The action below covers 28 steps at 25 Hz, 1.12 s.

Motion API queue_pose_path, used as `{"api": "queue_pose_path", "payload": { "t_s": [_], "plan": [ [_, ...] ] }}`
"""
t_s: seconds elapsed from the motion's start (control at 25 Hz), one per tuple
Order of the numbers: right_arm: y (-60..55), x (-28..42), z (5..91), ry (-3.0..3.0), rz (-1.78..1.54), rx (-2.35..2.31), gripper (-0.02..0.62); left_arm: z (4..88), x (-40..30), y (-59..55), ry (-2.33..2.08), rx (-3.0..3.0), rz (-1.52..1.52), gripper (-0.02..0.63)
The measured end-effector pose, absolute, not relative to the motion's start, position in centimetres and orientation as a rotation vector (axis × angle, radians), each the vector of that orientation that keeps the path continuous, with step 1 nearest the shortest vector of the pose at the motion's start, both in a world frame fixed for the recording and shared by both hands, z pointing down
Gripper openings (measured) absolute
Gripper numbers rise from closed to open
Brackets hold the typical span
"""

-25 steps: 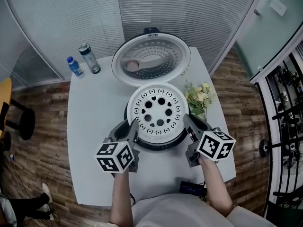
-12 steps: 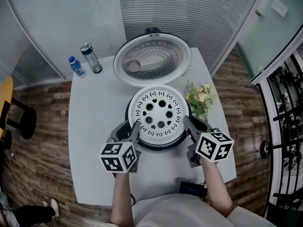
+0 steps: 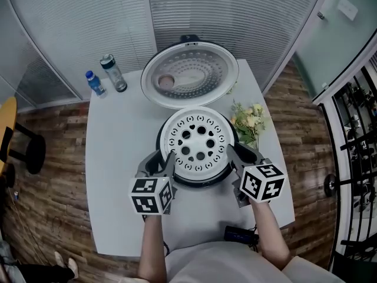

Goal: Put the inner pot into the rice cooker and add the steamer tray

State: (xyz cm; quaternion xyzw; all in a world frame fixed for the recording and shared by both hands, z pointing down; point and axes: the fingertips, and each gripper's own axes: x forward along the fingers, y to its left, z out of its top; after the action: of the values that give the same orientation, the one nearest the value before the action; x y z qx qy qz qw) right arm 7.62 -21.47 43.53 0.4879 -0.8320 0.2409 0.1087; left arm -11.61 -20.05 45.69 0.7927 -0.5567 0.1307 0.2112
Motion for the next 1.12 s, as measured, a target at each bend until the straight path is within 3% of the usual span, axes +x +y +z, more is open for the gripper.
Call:
{"api": "queue_pose_path", "payload": {
  "t_s": [0.6,0.84,1.12],
  "plan": [
    [-21.9,7.9,44.8,-2.362,0.510,1.470,0.080,46.0,-11.3,-20.5,-1.645,2.212,0.431,0.143],
    [-21.9,7.8,44.9,-2.310,0.409,1.491,0.080,46.5,-11.1,-20.7,-1.759,2.262,0.673,0.171],
    [-22.0,8.1,45.1,-2.332,0.423,1.489,0.080,46.7,-10.9,-20.7,-1.753,2.269,0.673,0.173]
  ]
}}
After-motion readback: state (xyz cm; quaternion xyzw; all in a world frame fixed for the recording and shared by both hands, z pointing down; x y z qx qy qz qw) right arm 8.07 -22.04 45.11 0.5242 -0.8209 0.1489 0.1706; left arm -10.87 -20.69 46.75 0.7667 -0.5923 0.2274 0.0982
